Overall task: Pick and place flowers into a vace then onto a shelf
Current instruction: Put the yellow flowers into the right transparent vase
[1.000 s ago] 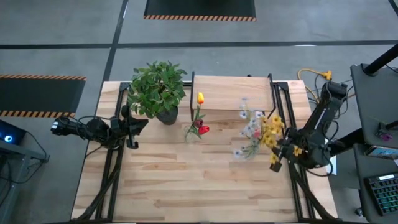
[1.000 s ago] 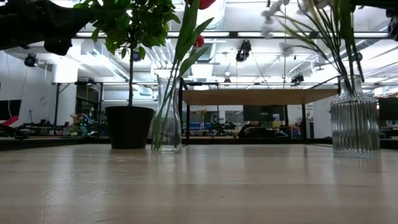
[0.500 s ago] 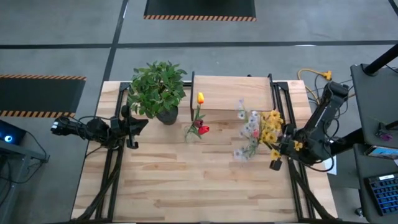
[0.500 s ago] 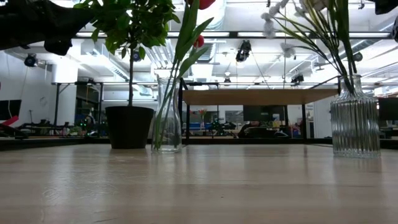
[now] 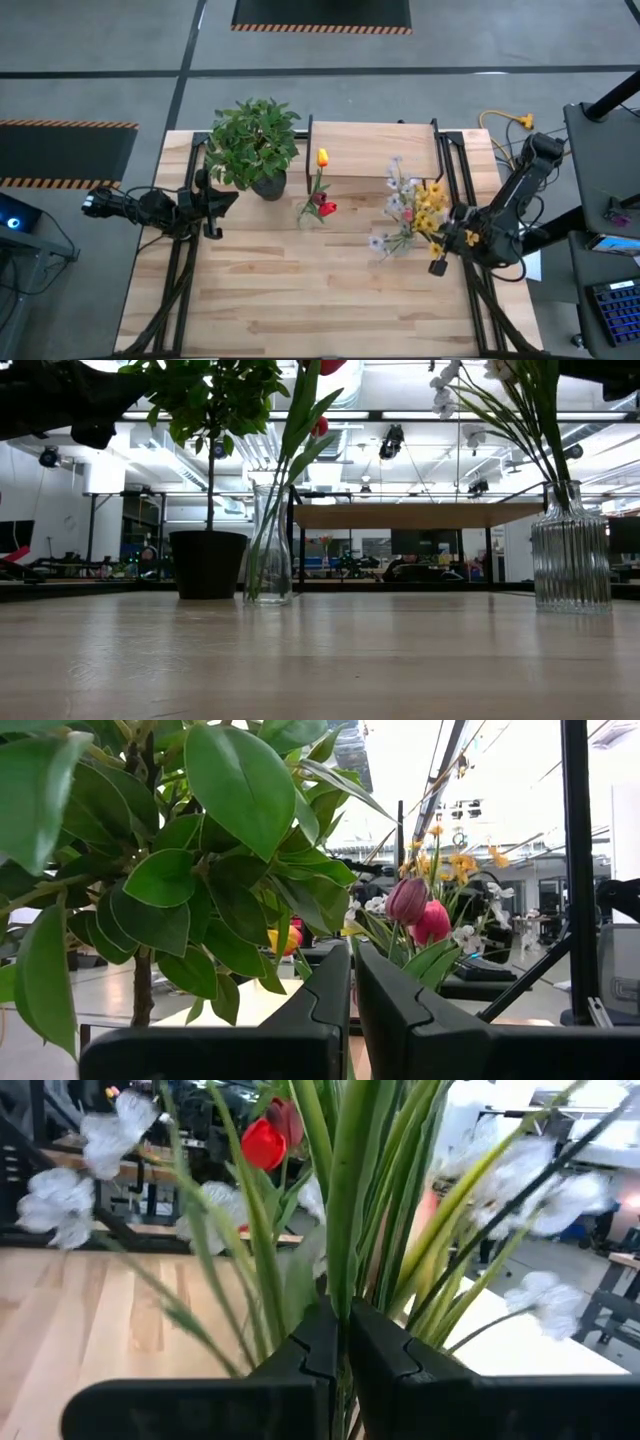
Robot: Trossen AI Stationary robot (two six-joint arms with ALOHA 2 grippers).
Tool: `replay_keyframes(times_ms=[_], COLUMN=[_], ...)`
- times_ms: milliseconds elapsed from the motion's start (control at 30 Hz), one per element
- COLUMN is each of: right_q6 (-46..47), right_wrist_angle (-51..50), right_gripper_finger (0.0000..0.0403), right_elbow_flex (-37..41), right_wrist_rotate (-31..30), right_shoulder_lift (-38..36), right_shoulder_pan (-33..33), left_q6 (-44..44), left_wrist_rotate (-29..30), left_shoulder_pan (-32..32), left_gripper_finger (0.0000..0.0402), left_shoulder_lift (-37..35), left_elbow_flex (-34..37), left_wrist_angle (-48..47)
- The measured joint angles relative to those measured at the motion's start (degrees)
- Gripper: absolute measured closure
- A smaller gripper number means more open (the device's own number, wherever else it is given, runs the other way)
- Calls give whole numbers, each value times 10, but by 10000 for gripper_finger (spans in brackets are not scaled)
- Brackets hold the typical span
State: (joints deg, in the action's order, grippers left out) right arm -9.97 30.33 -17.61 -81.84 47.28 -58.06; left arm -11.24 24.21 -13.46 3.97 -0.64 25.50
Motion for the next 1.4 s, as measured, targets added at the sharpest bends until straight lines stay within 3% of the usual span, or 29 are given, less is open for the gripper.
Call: replay_keyframes(times_ms=[600,933,1100,1400], right_q6=[153,194,188,160], right_wrist_angle=[-1,-1,0,-1], right_gripper_finger=[392,385,333,188], right_elbow_flex=[85,114,108,98], right_wrist_rotate=[1,38,44,43], right_shoulder_lift=[12,12,11,11], right_shoulder_pan=[-32,-42,-42,-77], left_q6=[0,0,0,0], left_wrist_rotate=[0,0,0,0], left_shoulder_pan=[0,0,0,0], left_gripper_finger=[397,397,397,397], left_shoulder_lift=[0,0,0,0], left_elbow_flex=[0,0,0,0], left_wrist_angle=[0,0,0,0])
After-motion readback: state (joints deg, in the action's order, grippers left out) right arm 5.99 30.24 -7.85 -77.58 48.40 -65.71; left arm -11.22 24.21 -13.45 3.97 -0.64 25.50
